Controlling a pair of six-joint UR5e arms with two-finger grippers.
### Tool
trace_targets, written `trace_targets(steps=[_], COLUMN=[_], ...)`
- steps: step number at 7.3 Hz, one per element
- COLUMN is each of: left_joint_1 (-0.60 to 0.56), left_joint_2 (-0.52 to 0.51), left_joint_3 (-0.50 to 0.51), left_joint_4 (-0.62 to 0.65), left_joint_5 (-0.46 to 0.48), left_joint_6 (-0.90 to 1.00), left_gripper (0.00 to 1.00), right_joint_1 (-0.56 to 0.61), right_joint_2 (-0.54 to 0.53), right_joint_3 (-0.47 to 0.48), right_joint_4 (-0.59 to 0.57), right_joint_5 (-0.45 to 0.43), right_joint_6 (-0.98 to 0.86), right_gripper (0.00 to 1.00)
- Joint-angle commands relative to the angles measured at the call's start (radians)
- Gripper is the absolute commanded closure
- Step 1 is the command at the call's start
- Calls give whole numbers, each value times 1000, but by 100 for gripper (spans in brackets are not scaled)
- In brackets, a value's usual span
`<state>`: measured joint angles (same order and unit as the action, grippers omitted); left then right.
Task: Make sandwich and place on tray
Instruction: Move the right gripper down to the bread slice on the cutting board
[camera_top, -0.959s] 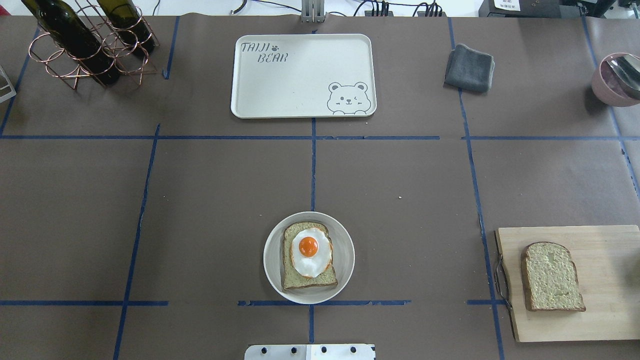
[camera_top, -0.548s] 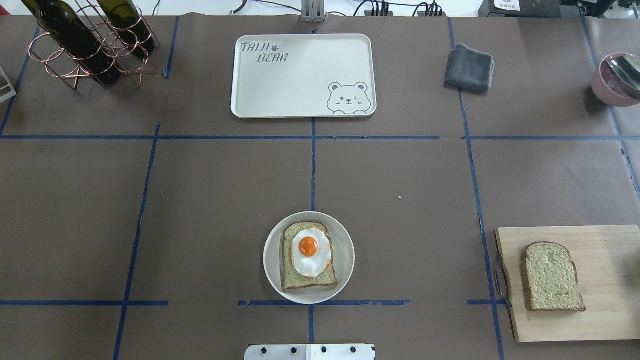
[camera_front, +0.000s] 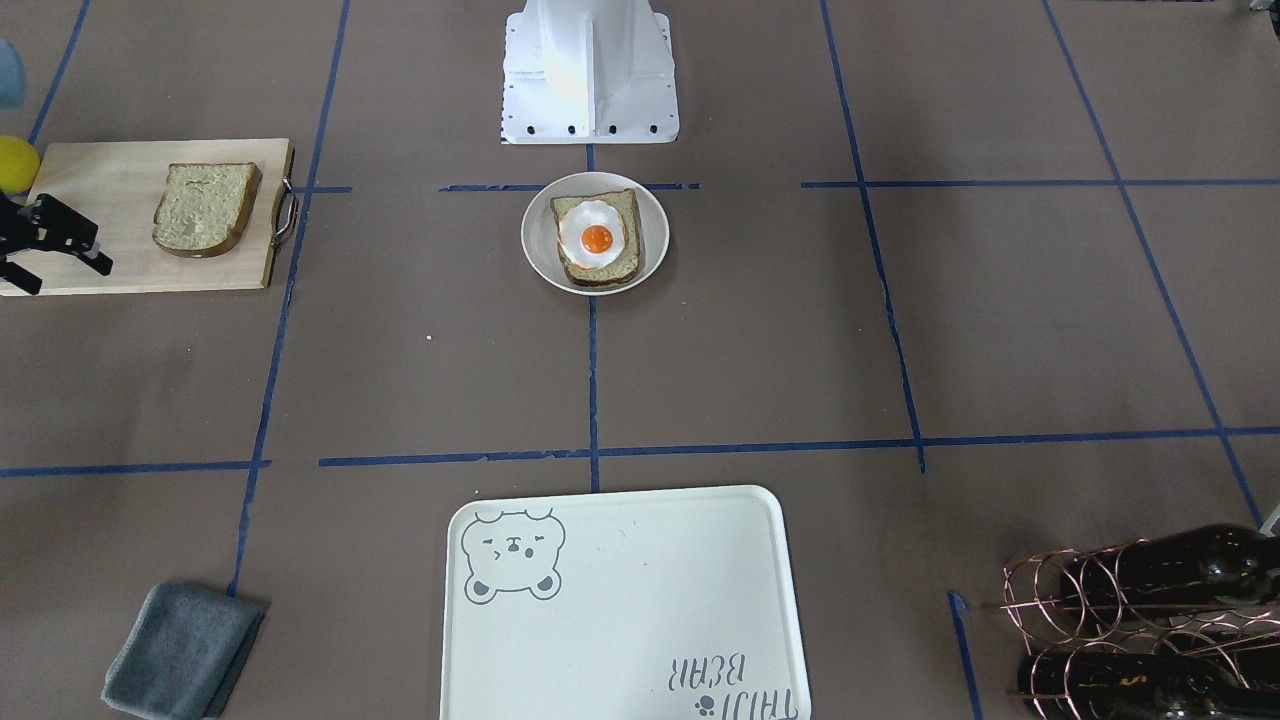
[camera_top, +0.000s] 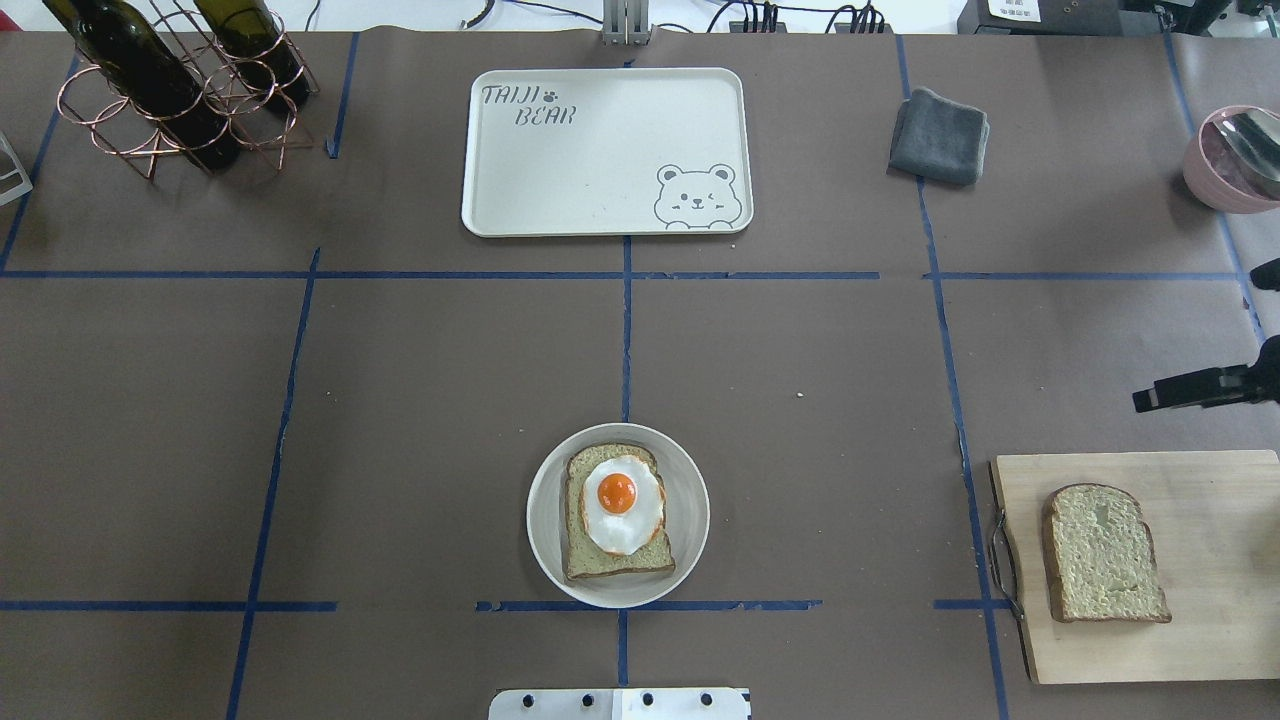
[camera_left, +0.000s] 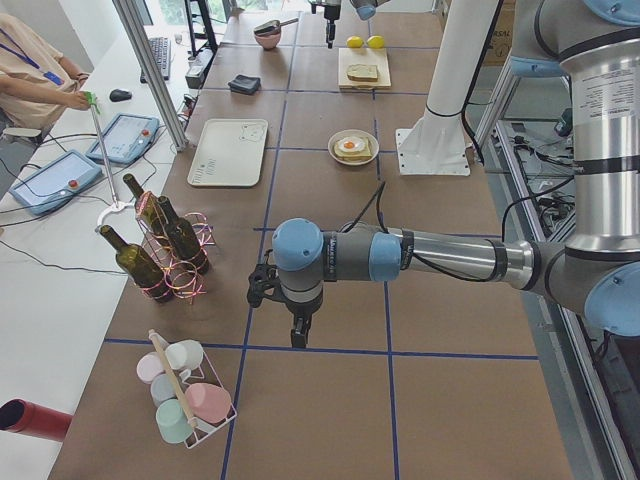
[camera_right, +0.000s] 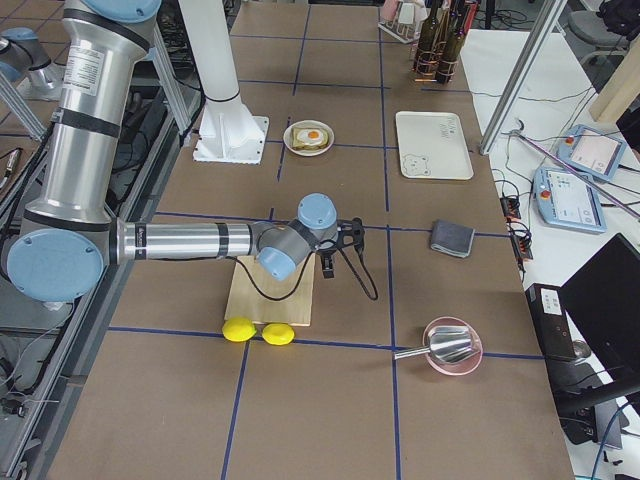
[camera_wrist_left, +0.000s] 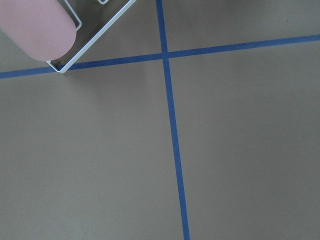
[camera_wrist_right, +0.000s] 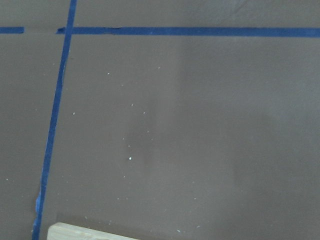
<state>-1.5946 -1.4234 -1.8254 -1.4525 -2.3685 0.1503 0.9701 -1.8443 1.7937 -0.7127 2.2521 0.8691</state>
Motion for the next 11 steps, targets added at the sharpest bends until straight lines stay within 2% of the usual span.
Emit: trace_targets(steps=[1,2,4,6,8,9,11], left_joint_1=[1,2,4,5,5,7,7], left_joint_2=[0,0,0,0,0,0,0], left_joint_3=[0,0,0,0,0,0,2], left_joint_4=[0,0,0,0,0,0,0], left_joint_5=[-2,-2,-2,-2,-2,-2,-2], left_joint_6=[0,0,0,0,0,0,0], left_gripper=[0,0,0,0,0,0,0], right_joint_1=[-192,-214,-241,-251,-280,-316,-338], right_joint_2=[-108,-131,-167,-188,-179,-176,-176], right_joint_3=[113,112,110,32,32,32,32], right_joint_4=[55,55,74,233,240,240,248], right_joint_5=[-158,-164,-170,-172,-175,-213,-229], right_joint_6=[168,169,169,180,219,223,240], right_gripper=[3,11,18,19,28,29,33])
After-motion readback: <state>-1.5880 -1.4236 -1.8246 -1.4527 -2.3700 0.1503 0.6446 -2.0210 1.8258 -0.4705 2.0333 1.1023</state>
